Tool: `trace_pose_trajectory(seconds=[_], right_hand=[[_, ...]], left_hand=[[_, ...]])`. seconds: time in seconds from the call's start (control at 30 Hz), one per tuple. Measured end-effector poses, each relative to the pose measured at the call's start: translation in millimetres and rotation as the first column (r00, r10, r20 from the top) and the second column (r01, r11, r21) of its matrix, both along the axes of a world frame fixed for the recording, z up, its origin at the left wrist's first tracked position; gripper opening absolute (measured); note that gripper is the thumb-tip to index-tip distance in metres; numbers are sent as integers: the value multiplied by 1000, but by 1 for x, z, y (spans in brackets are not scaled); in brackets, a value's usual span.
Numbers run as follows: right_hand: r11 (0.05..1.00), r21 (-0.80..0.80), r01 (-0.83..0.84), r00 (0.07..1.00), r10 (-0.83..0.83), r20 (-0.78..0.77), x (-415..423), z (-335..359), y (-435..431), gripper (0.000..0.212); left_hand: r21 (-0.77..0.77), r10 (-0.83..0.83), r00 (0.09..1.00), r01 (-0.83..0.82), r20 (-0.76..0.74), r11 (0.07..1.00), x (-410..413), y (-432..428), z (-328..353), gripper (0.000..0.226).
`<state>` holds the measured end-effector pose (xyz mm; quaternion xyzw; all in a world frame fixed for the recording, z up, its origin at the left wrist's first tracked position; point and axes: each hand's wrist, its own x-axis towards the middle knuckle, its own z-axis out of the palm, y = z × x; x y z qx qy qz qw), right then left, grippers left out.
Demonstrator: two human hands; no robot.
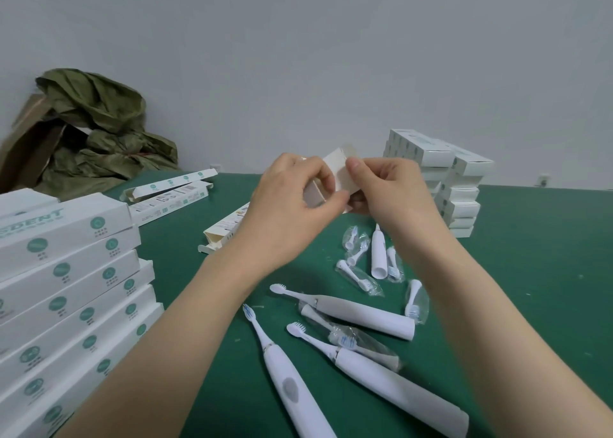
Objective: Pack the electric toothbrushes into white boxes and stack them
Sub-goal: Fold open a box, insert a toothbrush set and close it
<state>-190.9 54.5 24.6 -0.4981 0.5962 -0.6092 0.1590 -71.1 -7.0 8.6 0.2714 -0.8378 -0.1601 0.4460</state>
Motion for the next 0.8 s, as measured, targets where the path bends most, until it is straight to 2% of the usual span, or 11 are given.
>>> trace_pose_trajectory(seconds=[0.13, 0.27, 0.53, 0.67, 0.73, 0.77, 0.8], right_hand=[[998, 25, -57, 979, 51, 200, -3, 0, 0, 36], [997, 38, -63, 955, 49, 291, -3, -3, -1, 37], [985, -14, -172, 913, 165, 373, 0, -3, -3, 33], [964, -50, -262, 883, 260, 391, 0, -4, -6, 37], [931, -65, -358, 819, 347, 457, -4, -5, -6, 38], [926, -41, -376, 813, 351, 464, -10, -7, -5, 36], [932, 36, -361, 864, 319, 390, -19, -12, -2, 31]], left_hand=[[-81, -84, 992, 92, 99, 992, 7, 0, 1, 20], [-197, -16, 972, 64, 233, 978, 6, -3, -3, 17], [-242, 53, 991, -21, 126, 970, 12, -5, -3, 47], [-237, 45, 994, -21, 99, 971, 15, -9, 0, 49], [-263, 78, 988, -41, 132, 964, 19, -13, 1, 48], [-271, 108, 983, -64, 152, 960, 22, -16, 2, 48], [-267, 138, 977, -91, 161, 959, 26, -19, 3, 47]])
